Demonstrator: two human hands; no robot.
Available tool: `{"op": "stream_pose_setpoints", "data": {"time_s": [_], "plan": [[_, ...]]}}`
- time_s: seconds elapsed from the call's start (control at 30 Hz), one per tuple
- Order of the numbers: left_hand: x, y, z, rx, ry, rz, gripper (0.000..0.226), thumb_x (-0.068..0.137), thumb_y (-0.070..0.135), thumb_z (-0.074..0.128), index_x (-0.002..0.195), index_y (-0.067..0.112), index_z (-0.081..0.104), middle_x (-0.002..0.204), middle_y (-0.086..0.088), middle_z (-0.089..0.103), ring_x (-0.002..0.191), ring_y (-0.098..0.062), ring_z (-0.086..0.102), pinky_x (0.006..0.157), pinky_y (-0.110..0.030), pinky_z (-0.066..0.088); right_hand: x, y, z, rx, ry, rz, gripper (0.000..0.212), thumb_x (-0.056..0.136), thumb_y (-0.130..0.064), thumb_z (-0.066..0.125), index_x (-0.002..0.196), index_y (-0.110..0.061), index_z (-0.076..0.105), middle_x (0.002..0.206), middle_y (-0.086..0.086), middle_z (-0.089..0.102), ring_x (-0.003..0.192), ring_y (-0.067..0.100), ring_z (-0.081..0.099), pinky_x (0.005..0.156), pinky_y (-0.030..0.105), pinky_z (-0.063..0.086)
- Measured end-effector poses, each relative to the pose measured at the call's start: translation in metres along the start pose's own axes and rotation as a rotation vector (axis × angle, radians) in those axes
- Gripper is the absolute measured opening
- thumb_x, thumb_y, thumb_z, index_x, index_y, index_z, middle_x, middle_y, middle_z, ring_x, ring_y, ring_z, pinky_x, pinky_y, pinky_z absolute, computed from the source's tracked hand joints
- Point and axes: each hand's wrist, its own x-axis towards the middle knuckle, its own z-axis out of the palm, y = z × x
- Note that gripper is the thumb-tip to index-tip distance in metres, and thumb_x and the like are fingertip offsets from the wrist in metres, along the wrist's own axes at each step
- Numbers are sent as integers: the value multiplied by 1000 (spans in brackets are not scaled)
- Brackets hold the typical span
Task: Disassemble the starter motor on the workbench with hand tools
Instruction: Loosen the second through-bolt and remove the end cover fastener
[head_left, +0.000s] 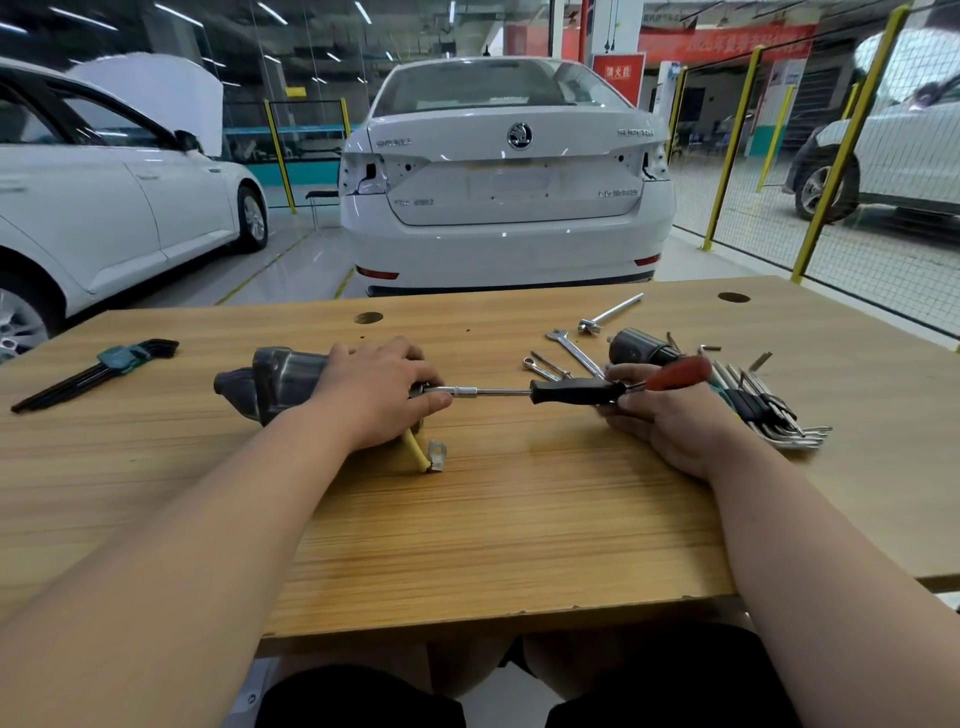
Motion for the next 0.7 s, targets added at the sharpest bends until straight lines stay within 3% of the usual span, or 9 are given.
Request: {"op": "stream_pose_setpoints", "data": {"time_s": [0.33, 0.47, 0.53, 0.6, 0.7], "plan": [[5, 5, 0, -42, 25, -54, 38, 87, 67, 41, 114, 46, 57, 136, 12, 42, 124, -16, 39, 98, -44, 24, -3, -2, 5, -49, 62, 21, 39, 92, 13, 52, 118, -12, 65, 119, 17, 61, 91, 26, 74, 69, 26, 59], [5, 6, 2, -63, 46, -63, 35, 86, 67, 45, 112, 47, 58, 135, 13, 43, 124, -16, 39, 98, -44, 24, -2, -2, 6, -84, 91, 7, 24, 95, 4, 54, 113, -8, 63, 116, 16, 61, 76, 20, 75, 63, 25, 58], [5, 6, 2, -72, 59, -69, 34, 86, 67, 46, 110, 47, 58, 133, 14, 43, 123, -16, 39, 97, -43, 24, -3, -1, 7, -102, 101, -16, 15, 97, -3, 56, 109, -2, 65, 108, 17, 61, 59, 14, 68, 54, 23, 54], [5, 6, 3, -78, 71, -71, 34, 85, 67, 47, 110, 47, 58, 132, 13, 44, 123, -16, 39, 97, -43, 24, -4, -2, 8, -159, 146, -24, 21, 99, -18, 59, 111, -2, 66, 91, 14, 58, 49, 9, 57, 49, 24, 49], [4, 6, 5, -73, 88, -68, 34, 85, 66, 47, 110, 46, 58, 131, 13, 45, 122, -16, 40, 97, -43, 24, -8, -5, 10, -379, 245, -3, 35, 98, -46, 55, 100, -13, 68, 72, 13, 60, 48, 15, 49, 56, 35, 43]]}}
